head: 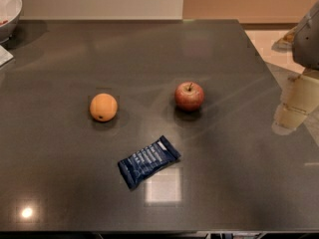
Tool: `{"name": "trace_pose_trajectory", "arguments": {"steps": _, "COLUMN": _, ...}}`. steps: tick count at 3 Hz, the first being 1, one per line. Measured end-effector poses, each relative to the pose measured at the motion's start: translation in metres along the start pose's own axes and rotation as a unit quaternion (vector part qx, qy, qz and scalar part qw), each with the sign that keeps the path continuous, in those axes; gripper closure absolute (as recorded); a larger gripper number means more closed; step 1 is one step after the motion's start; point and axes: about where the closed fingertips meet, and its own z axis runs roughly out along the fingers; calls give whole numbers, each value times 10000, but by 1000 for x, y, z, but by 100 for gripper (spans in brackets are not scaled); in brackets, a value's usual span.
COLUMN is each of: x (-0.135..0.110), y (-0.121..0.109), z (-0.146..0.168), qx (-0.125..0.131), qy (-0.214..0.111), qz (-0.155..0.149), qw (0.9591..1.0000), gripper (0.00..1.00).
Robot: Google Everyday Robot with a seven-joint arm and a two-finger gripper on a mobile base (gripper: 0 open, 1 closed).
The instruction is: Move apple near orange
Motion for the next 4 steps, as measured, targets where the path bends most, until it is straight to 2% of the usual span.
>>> {"name": "trace_pose_trajectory", "arguments": {"steps": 1, "x": -1, "y": 0, "z": 0, "qx": 9, "qy": -5, "qz": 0, "qw": 10000, "gripper": 0}}
{"name": "trace_pose_trajectory", "arguments": {"steps": 2, "x": -17, "y": -14, "z": 9, "qx": -39, "qy": -331, "qz": -43, "qw": 9994, "gripper": 0}}
{"name": "trace_pose_trajectory", "arguments": {"steps": 4, "x": -67, "y": -44, "z": 49, "qx": -373, "qy": -1103, "qz": -185, "qw": 9930, "gripper": 0}}
